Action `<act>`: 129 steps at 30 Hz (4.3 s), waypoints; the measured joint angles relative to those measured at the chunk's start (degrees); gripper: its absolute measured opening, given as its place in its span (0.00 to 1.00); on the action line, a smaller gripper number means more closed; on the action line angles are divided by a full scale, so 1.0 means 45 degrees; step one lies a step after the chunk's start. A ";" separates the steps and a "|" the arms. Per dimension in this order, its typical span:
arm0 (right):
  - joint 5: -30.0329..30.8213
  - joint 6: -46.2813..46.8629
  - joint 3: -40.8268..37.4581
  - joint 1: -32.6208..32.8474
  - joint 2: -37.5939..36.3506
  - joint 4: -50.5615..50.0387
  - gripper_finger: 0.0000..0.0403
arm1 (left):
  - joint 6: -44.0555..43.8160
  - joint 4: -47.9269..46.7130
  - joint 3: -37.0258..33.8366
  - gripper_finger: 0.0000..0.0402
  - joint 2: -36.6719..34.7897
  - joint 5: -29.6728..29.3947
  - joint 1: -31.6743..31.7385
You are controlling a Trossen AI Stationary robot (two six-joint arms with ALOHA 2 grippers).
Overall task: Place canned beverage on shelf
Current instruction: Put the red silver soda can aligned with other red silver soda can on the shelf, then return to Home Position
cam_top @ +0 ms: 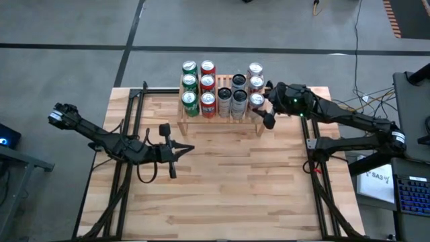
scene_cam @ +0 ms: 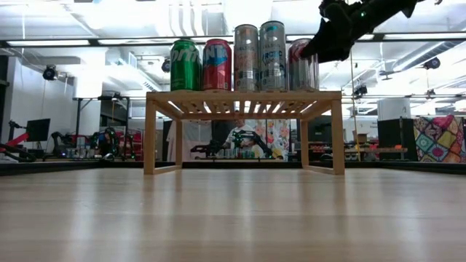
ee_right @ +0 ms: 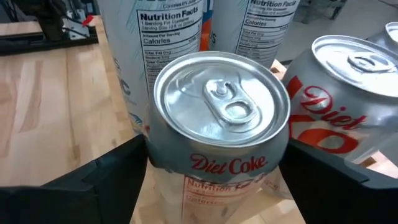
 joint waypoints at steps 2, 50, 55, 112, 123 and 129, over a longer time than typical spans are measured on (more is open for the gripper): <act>0.0037 0.0012 0.0284 0.0010 0.0000 -0.0437 0.83 | -0.0005 -0.0005 0.0000 0.00 0.0000 0.0000 0.0000; 0.3594 0.1578 0.5097 0.2793 0.1700 -0.5551 0.02 | -0.0355 -0.0044 0.0000 0.00 0.0005 0.0026 -0.0005; 0.3735 0.1438 0.5097 0.2793 0.1970 -0.5613 0.02 | -0.0355 -0.0044 0.0000 0.00 0.0005 0.0029 -0.0004; -0.0039 0.0004 -0.2026 0.5595 -0.3450 0.2411 0.02 | -0.0764 0.0422 -0.5138 0.00 -0.7279 0.2943 0.0428; -0.0044 0.0610 -0.4600 0.5591 -0.6524 0.3768 0.02 | -0.1344 0.0453 -0.6695 0.00 -0.9851 0.2953 0.1340; -0.0044 0.0585 -0.5326 0.5591 -0.7942 0.3838 0.02 | -0.1103 0.0314 -0.6858 0.00 -1.0749 0.2953 0.1375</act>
